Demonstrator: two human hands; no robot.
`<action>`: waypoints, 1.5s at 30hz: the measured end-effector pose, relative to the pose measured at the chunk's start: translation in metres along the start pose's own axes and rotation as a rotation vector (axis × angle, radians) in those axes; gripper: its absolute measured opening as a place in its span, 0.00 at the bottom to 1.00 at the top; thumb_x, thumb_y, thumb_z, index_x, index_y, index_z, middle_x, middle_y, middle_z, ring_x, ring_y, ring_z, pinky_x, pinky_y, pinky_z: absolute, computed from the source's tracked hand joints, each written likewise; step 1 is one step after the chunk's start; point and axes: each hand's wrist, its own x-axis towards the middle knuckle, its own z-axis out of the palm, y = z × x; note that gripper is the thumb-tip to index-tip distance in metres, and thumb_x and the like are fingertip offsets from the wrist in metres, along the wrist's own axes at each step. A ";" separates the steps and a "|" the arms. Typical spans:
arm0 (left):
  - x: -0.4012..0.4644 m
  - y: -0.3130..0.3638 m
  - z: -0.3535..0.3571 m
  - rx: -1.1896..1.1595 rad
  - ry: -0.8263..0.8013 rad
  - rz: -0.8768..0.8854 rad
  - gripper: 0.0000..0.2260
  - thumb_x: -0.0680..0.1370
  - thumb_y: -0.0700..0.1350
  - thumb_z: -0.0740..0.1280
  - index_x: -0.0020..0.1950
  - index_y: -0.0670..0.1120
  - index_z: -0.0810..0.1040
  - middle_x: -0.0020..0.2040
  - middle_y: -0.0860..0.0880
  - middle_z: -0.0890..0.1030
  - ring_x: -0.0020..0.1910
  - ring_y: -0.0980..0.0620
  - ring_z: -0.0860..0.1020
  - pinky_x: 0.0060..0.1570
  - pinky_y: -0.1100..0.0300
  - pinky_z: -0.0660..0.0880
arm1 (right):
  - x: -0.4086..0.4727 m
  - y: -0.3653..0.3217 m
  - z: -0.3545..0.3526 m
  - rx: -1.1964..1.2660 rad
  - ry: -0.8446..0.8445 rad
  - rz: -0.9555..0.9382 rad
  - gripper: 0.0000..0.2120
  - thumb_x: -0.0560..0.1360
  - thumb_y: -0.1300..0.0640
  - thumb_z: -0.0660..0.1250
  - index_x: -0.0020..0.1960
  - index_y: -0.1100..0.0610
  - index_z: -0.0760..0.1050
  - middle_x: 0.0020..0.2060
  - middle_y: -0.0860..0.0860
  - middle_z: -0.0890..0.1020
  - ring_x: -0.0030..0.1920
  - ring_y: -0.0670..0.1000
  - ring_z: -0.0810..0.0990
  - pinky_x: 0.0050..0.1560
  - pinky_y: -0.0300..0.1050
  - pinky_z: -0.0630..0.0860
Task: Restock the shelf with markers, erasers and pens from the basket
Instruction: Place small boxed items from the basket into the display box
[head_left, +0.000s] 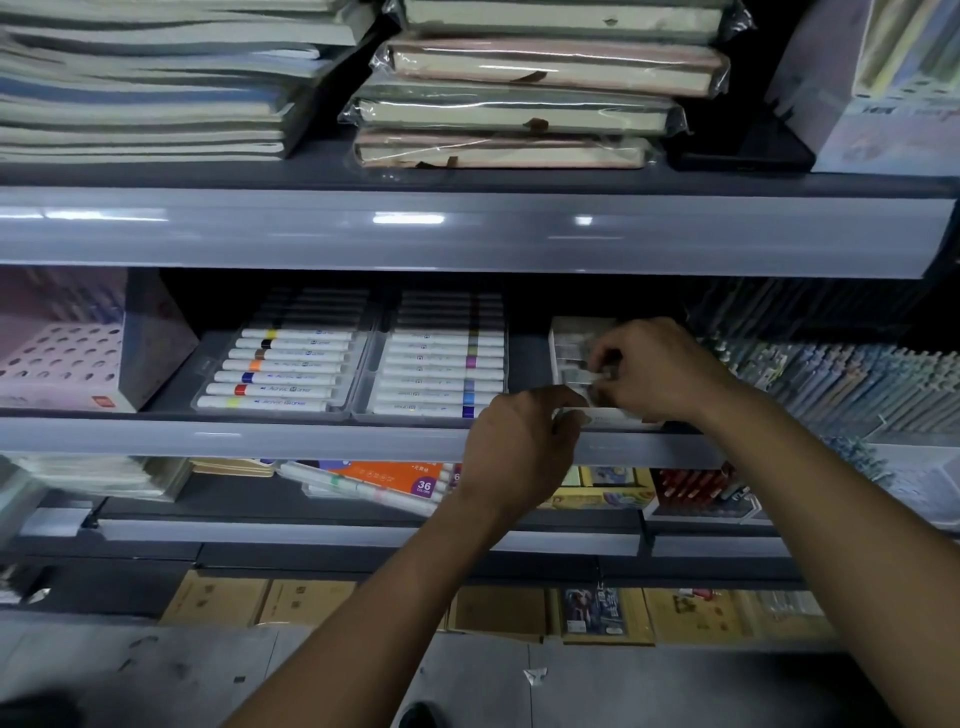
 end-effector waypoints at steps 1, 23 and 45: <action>0.000 0.000 0.000 0.000 -0.002 0.003 0.09 0.85 0.49 0.66 0.59 0.51 0.85 0.47 0.48 0.87 0.39 0.49 0.83 0.39 0.55 0.79 | 0.001 0.001 0.000 -0.016 -0.014 0.009 0.09 0.72 0.54 0.79 0.52 0.48 0.85 0.50 0.50 0.85 0.42 0.47 0.78 0.45 0.37 0.73; 0.002 0.000 -0.003 -0.005 -0.055 0.019 0.09 0.85 0.47 0.65 0.61 0.51 0.84 0.46 0.47 0.87 0.33 0.53 0.79 0.32 0.61 0.72 | -0.001 -0.014 0.014 0.080 0.140 0.102 0.09 0.74 0.60 0.75 0.37 0.50 0.85 0.32 0.38 0.79 0.33 0.39 0.77 0.31 0.30 0.65; 0.019 0.002 -0.034 -1.352 -0.024 -0.395 0.03 0.79 0.35 0.71 0.51 0.42 0.80 0.43 0.45 0.86 0.44 0.51 0.86 0.46 0.59 0.83 | -0.039 -0.023 0.005 0.473 0.344 -0.063 0.06 0.79 0.59 0.71 0.48 0.49 0.85 0.45 0.42 0.85 0.47 0.40 0.83 0.50 0.38 0.79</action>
